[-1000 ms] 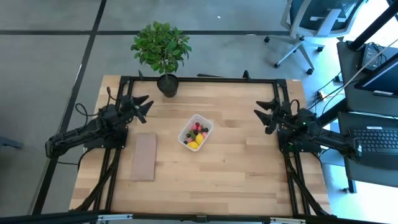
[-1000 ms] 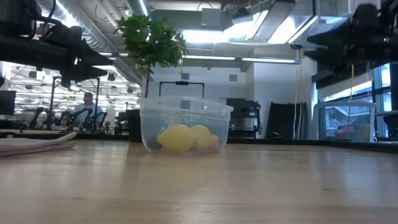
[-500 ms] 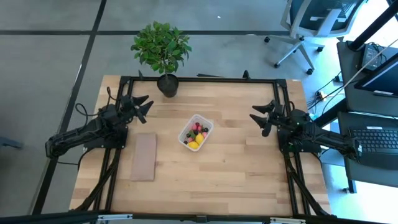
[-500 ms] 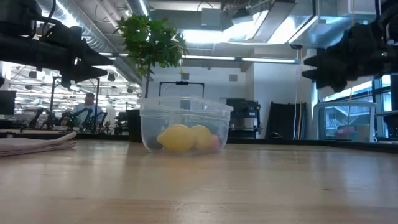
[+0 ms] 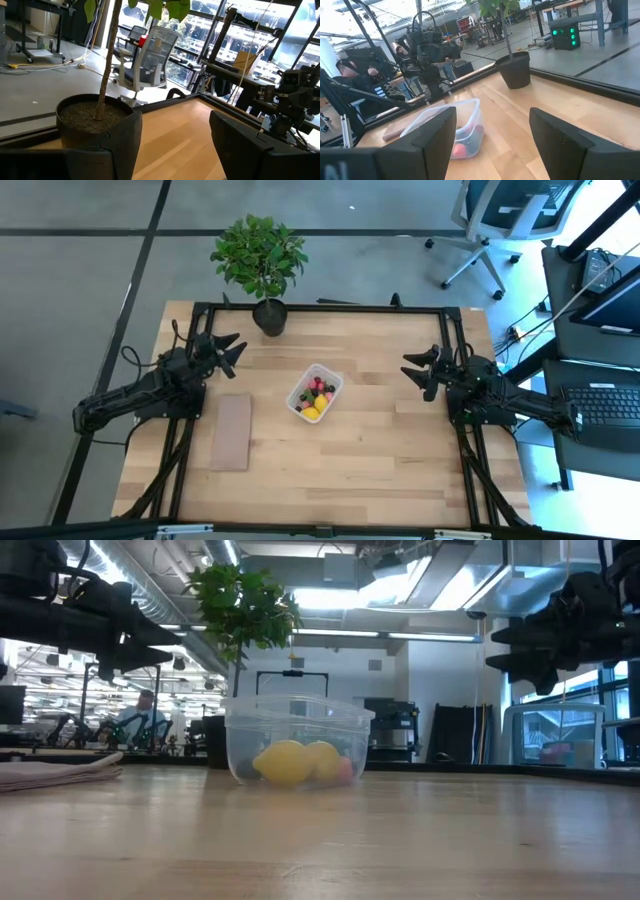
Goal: Pick and placing Produce into tupperware
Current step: Return to Home Position
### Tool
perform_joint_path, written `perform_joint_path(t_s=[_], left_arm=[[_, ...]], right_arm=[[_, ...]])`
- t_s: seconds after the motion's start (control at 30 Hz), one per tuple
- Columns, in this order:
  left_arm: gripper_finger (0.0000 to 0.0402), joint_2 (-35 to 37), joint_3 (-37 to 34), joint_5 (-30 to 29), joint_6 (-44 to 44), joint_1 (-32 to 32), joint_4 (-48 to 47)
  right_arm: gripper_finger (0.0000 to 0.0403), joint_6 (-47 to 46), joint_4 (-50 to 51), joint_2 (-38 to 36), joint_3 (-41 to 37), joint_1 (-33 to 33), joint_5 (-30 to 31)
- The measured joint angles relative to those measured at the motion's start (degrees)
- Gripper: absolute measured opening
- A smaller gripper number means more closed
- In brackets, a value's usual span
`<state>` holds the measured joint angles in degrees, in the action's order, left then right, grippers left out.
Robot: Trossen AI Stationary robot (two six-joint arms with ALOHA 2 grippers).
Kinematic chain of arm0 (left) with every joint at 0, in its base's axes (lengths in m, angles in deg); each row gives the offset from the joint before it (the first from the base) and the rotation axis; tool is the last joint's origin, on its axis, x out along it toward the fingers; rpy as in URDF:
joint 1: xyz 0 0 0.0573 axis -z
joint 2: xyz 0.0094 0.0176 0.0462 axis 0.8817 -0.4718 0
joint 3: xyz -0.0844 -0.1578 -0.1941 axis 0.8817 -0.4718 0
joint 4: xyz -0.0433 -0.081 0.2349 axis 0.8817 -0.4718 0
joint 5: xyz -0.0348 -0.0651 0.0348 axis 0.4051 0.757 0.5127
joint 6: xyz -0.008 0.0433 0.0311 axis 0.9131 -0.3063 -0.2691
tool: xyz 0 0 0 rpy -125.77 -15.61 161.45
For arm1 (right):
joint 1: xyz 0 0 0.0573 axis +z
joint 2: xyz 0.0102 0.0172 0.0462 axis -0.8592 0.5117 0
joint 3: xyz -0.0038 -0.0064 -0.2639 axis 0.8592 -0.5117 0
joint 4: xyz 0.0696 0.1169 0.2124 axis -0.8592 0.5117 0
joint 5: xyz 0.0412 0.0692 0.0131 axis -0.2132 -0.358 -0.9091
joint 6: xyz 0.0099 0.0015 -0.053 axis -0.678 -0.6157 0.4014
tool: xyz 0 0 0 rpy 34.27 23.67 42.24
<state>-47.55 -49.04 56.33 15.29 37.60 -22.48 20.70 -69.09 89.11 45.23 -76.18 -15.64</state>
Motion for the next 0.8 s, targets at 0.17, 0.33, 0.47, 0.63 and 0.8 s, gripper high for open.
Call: perform_joint_path(t_s=[0.17,0.33,0.47,0.63,0.8], left_arm=[[0.0225,0.0,0.0,0.0,0.0,0.0,0.0],[0.0225,0.0,0.0,0.0,0.0,0.0,0.0],[0.0225,0.0,0.0,0.0,0.0,0.0,0.0],[0.0225,0.0,0.0,0.0,0.0,0.0,0.0],[0.0225,0.0,0.0,0.0,0.0,0.0,0.0]], right_arm=[[0.0252,0.0,0.0,0.0,0.0,0.0,0.0],[0.0252,0.0,0.0,0.0,0.0,0.0,0.0],[0.0252,0.0,0.0,0.0,0.0,1.7,0.2],[0.0252,0.0,-0.1,0.0,0.0,5.9,0.3],[0.0252,0.0,-0.1,0.0,0.0,6.4,0.3]])
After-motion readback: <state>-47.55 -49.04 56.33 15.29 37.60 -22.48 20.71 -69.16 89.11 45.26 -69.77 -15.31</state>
